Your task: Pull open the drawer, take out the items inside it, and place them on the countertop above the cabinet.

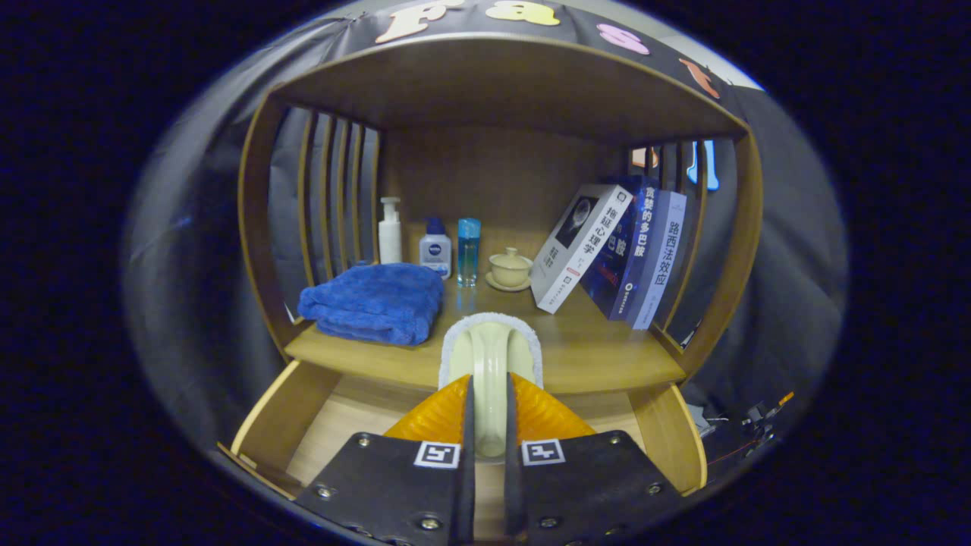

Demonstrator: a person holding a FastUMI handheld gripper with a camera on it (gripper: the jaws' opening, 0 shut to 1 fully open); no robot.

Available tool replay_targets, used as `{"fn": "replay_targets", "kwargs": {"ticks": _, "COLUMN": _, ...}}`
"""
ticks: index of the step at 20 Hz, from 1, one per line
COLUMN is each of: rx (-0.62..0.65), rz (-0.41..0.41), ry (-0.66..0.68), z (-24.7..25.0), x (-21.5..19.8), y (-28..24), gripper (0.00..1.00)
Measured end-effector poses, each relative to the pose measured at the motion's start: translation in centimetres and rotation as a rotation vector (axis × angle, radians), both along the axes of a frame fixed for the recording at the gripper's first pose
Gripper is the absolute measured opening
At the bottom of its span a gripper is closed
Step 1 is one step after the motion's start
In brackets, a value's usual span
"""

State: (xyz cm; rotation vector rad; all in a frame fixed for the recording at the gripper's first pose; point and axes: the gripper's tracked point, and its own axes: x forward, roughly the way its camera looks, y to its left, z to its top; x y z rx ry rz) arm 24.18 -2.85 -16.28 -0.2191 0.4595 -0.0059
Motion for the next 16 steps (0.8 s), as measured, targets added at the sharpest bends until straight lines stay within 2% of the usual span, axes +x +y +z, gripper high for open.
{"fn": "replay_targets", "kwargs": {"ticks": 7, "rx": 0.051, "rz": -0.064, "ry": 0.059, "z": -2.8, "x": 5.3, "y": -1.5, "gripper": 0.15}}
{"fn": "replay_targets", "kwargs": {"ticks": 13, "rx": 0.128, "rz": -0.095, "ry": -0.010, "z": -2.8, "x": 10.5, "y": -2.3, "gripper": 0.15}}
{"fn": "replay_targets", "kwargs": {"ticks": 16, "rx": 0.115, "rz": -0.103, "ry": -0.054, "z": -3.1, "x": 12.5, "y": -2.4, "gripper": 0.16}}
